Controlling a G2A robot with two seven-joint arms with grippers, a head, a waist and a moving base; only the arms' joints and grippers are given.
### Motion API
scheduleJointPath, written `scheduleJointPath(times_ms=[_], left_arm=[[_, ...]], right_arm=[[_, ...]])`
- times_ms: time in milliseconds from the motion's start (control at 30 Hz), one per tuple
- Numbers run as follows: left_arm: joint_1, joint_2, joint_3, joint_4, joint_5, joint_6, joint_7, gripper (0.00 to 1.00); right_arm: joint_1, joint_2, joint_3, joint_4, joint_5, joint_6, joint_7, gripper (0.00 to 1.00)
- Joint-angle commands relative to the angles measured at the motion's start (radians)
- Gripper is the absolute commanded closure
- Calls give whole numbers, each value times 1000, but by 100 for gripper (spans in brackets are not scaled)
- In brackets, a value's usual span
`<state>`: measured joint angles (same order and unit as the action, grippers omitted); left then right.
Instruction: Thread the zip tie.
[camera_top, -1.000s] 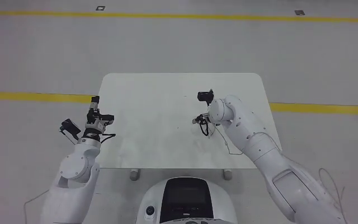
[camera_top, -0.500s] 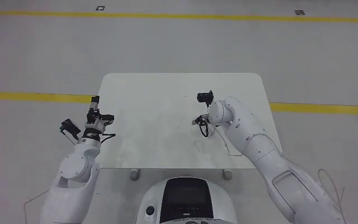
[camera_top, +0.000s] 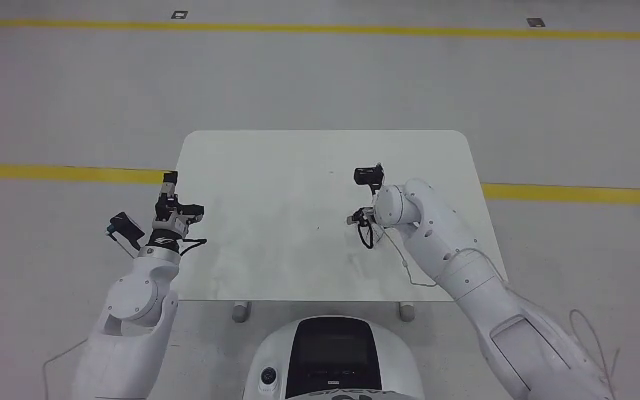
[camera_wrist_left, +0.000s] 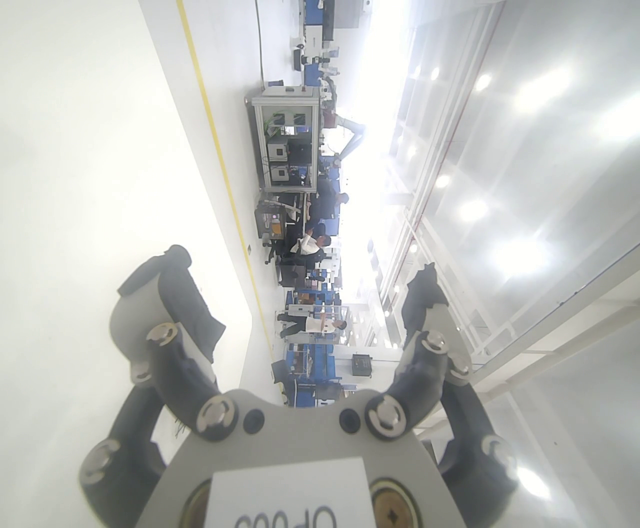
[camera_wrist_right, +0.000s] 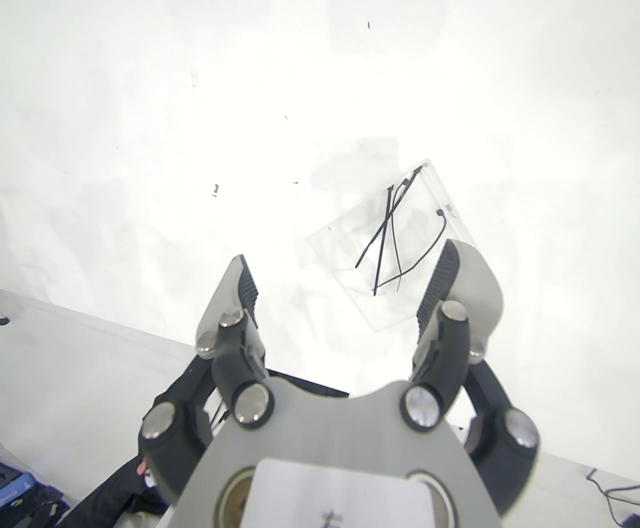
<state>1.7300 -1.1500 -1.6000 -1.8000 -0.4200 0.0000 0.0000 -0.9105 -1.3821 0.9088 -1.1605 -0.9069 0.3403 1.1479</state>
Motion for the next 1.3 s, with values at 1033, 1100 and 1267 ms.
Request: scheduleJointPath(times_ms=[1033, 1100, 1267], left_arm=[[0, 0, 0, 0, 0, 0, 0, 0], [0, 0, 0, 0, 0, 0, 0, 0], [0, 0, 0, 0, 0, 0, 0, 0]], right_arm=[[73, -70, -24, 266, 26, 0, -97, 81], [81, -78, -26, 285, 24, 0, -102, 80], [98, -99, -30, 332, 15, 0, -115, 80]])
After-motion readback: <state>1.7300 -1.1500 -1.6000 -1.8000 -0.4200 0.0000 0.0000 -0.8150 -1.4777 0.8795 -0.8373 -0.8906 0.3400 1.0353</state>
